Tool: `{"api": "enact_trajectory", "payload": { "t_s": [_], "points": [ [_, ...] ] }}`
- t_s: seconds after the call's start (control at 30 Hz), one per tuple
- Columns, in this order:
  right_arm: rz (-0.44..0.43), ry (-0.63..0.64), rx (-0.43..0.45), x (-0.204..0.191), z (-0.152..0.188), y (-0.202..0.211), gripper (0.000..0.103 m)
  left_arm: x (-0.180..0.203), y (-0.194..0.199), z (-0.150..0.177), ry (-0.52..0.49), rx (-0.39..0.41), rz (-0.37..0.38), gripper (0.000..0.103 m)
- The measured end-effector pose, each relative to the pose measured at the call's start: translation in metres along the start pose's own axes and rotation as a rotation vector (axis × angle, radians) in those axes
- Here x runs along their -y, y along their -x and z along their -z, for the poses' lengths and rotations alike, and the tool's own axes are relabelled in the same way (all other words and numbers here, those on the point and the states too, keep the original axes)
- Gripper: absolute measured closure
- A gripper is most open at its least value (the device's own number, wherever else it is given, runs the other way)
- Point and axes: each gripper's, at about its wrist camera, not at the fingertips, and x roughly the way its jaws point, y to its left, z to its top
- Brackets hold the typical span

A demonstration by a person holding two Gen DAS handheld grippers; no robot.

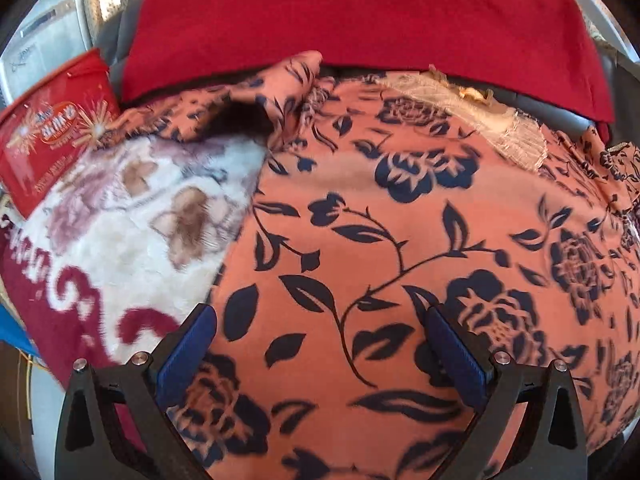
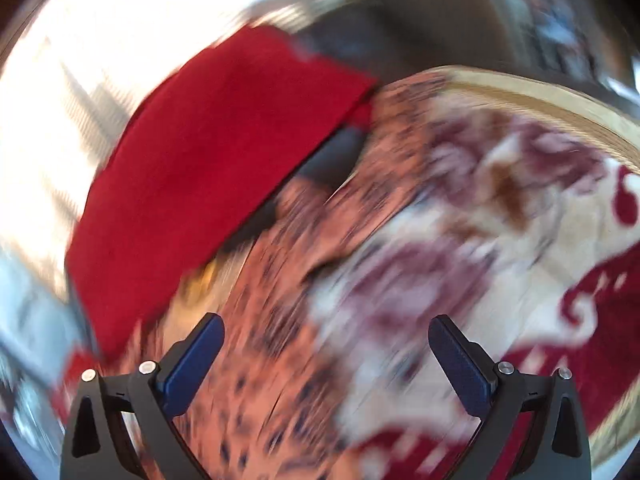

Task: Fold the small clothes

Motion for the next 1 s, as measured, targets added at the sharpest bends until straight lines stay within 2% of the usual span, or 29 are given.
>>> {"api": "enact_trajectory", "payload": {
  "t_s": [0.07,0.13,0.23,0.3,0.4,0.53,0.63,0.67,0.7,0.73,0.8,0.87,0.93,1.0],
  "points": [
    [-0.002,-0.089,0.017,0.023,-0.033,-0.011,0.001,-0.008,-0.003,0.003,0.041,0.015,0.049,0.000],
    [-0.014,-0.129,0.033,0.037,-0.070,-0.029,0.007,-0.014,-0.005,0.006,0.068,0.023,0.091,0.000],
    [0.010,-0.118,0.035,0.033,-0.119,-0.063,0.010,-0.016,-0.002,0.015,0.044,0.082,0.119,0.000],
    [0.049,-0.080,0.064,0.026,-0.146,-0.080,0.017,-0.019,0.000,0.020,0.035,0.112,0.132,0.000],
    [0.100,-0.049,0.106,0.014,-0.185,-0.105,0.022,-0.022,-0.002,0.020,0.039,0.126,0.157,0.000],
    [0.215,0.016,0.106,0.005,-0.212,-0.141,0.023,-0.024,-0.003,0.022,0.036,0.151,0.165,0.000],
    [0.323,0.023,0.082,0.003,-0.221,-0.163,0.033,-0.024,-0.004,0.021,0.037,0.160,0.169,0.000],
    [0.354,0.041,0.076,-0.001,-0.224,-0.168,0.049,-0.024,-0.003,0.022,0.037,0.162,0.169,0.000],
    [0.403,0.070,0.054,-0.008,-0.229,-0.174,0.090,-0.025,-0.003,0.023,0.038,0.166,0.171,0.000],
    [0.435,0.105,0.022,-0.017,-0.234,-0.180,0.097,-0.025,-0.003,0.024,0.038,0.168,0.172,0.000],
    [0.430,0.190,0.025,-0.051,-0.241,-0.181,0.098,-0.027,-0.001,0.025,0.039,0.170,0.175,0.000],
    [0.364,0.301,0.043,-0.104,-0.242,-0.173,0.098,-0.026,-0.001,0.024,0.041,0.171,0.176,0.000],
    [0.248,0.413,0.068,-0.178,-0.231,-0.159,0.098,-0.025,-0.002,0.023,0.042,0.170,0.177,0.000],
    [0.127,0.474,0.081,-0.239,-0.212,-0.146,0.098,-0.027,0.000,0.023,0.047,0.167,0.185,0.000]
  ]
}}
